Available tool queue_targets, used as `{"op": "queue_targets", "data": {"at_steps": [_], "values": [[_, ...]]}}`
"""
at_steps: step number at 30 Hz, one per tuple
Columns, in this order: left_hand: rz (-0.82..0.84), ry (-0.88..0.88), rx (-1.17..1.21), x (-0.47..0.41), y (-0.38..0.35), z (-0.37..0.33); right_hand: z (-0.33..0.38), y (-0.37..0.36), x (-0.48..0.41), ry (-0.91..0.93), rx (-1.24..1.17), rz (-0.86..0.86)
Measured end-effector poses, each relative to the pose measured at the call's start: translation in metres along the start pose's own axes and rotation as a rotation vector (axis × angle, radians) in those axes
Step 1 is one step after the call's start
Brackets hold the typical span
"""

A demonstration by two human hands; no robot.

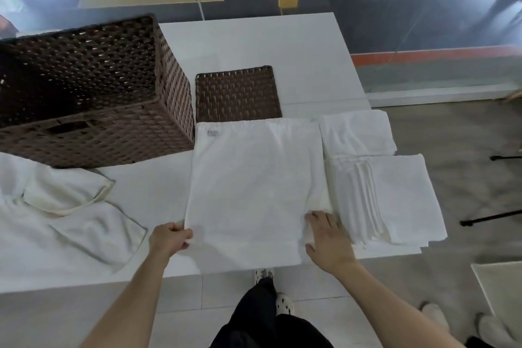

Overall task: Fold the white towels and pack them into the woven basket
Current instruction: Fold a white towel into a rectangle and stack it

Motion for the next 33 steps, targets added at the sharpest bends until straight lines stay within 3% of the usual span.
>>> {"op": "queue_targets", "data": {"at_steps": [3, 7, 12, 14, 21, 24, 28, 33], "values": [[-0.023, 0.003, -0.075, 0.019, -0.004, 0.012, -0.004, -0.012, 0.021, 0.010, 0.019, -0.003], [0.068, 0.052, 0.053, 0.039, -0.005, 0.039, -0.004, -0.018, 0.044, 0.003, 0.189, 0.011], [0.144, 0.085, 0.303, 0.059, 0.004, 0.065, 0.006, -0.043, 0.062, 0.256, 0.274, 0.026], [0.146, 0.104, 0.325, 0.064, 0.005, 0.078, -0.001, -0.055, 0.071, 0.190, 0.247, 0.067], [0.185, 0.121, 0.440, 0.077, 0.003, 0.094, -0.014, -0.070, 0.092, -0.010, 0.196, -0.034], [0.149, 0.012, 0.391, 0.076, 0.015, 0.089, -0.016, -0.062, 0.093, -0.031, 0.211, -0.069], [0.220, -0.161, 0.298, 0.073, 0.030, 0.079, -0.006, -0.045, 0.076, 0.030, 0.234, -0.228], [0.331, -0.236, 0.143, 0.080, 0.057, 0.078, 0.011, -0.028, 0.076, 0.070, 0.108, -0.224]]}}
Point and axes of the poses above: each hand's wrist, its own x-axis away from the middle knuckle, its own y-axis out of the back of the hand, z = x × y, the point moved 4 cm from there along -x, towards the middle knuckle, and after that the axes turned 1 degree about -y, right-handed, at the moved point
